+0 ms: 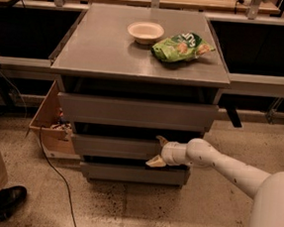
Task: Open middle drawer
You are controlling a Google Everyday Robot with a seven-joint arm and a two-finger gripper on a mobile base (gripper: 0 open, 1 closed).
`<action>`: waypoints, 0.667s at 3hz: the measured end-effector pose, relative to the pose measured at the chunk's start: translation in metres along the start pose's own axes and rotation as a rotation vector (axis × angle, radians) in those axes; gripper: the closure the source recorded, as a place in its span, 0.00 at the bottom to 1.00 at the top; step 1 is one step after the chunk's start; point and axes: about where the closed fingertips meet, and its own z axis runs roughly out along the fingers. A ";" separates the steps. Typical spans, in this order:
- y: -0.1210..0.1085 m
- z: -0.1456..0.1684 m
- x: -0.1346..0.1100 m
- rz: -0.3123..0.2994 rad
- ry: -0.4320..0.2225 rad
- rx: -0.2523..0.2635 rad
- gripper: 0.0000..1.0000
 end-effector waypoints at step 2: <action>0.044 -0.021 -0.003 -0.010 0.013 -0.056 0.50</action>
Offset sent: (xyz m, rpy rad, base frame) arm -0.0706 -0.0012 0.0020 -0.0275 0.0584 0.0571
